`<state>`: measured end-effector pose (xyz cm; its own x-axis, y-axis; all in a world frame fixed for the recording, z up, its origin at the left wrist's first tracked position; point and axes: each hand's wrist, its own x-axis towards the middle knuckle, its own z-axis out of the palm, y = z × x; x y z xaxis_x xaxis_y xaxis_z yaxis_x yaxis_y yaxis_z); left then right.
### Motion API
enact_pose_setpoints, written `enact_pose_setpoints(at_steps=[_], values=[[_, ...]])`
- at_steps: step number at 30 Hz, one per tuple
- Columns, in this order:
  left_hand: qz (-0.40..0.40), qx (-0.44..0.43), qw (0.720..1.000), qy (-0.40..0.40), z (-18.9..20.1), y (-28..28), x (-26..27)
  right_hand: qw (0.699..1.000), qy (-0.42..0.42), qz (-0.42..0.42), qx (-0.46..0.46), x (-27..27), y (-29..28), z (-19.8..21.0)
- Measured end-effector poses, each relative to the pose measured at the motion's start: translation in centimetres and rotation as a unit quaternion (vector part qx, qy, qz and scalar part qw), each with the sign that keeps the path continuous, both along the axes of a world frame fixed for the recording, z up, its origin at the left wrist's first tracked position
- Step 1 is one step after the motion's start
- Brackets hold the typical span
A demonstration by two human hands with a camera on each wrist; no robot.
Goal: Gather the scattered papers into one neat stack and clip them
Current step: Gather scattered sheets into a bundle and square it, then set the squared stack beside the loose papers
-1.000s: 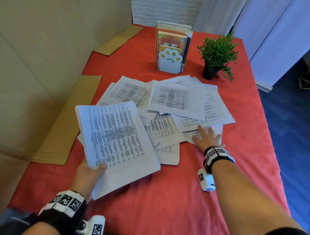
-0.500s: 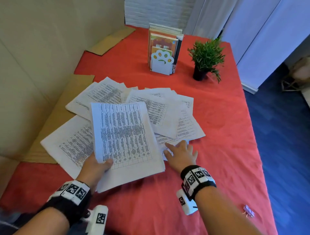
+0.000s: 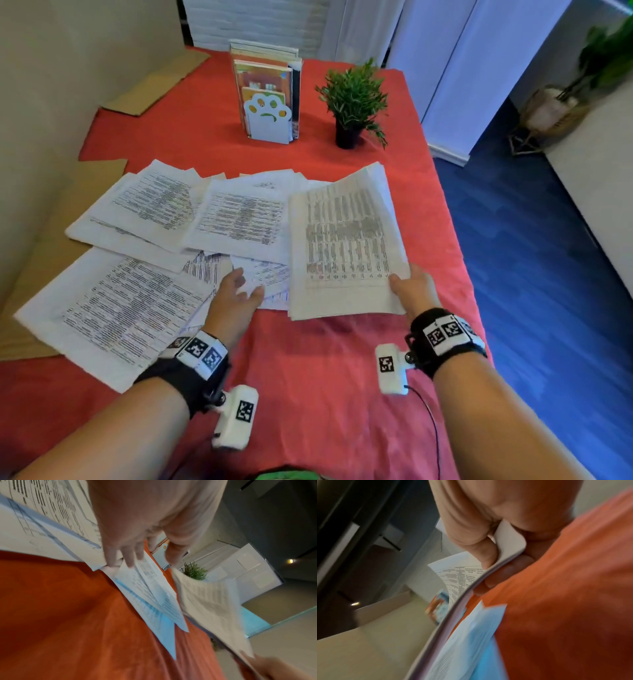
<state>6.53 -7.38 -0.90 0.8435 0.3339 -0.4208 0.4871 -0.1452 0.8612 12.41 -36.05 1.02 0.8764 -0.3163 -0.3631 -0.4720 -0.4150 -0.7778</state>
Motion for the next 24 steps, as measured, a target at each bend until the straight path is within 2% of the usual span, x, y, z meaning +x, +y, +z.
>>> enact_pose_setpoints(at_steps=[3, 8, 11, 13, 15, 17, 20, 22, 24], values=[[0.05, 0.149, 0.987, 0.023, -0.6, 1.8, -0.1, 0.995, 0.021, -0.034, -0.094, 1.2, -5.7, 0.2], [0.106, 0.293, 0.941, 0.135, -2.0, 6.8, -0.3, 0.982, 0.065, -0.031, -0.174, 2.7, -10.5, -0.5], [0.13, 0.313, 0.916, 0.212, -2.4, 9.0, -0.9, 0.973, 0.087, -0.028, -0.211, 3.3, -10.5, -1.6], [0.166, 0.308, 0.9, 0.26, -3.0, 10.2, -1.2, 0.955, 0.089, -0.039, -0.28, 3.6, -9.5, -1.9], [0.208, 0.315, 0.877, 0.298, -3.7, 11.4, -1.8, 0.936, 0.057, 0.003, -0.348, 3.8, -7.6, -1.9], [0.215, 0.312, 0.869, 0.318, -4.5, 12.6, -2.5, 0.939, 0.016, 0.072, -0.336, 4.3, -4.9, -2.1], [0.255, 0.305, 0.856, 0.331, -6.2, 15.0, -3.8, 0.948, -0.041, 0.172, -0.264, 5.4, -0.1, -3.2], [0.258, 0.273, 0.861, 0.343, -5.7, 15.2, -4.5, 0.954, -0.069, 0.215, -0.197, 5.9, 3.2, -3.7], [0.253, 0.271, 0.868, 0.331, -4.7, 15.2, -5.1, 0.95, -0.066, 0.256, -0.169, 6.2, 6.0, -4.3]])
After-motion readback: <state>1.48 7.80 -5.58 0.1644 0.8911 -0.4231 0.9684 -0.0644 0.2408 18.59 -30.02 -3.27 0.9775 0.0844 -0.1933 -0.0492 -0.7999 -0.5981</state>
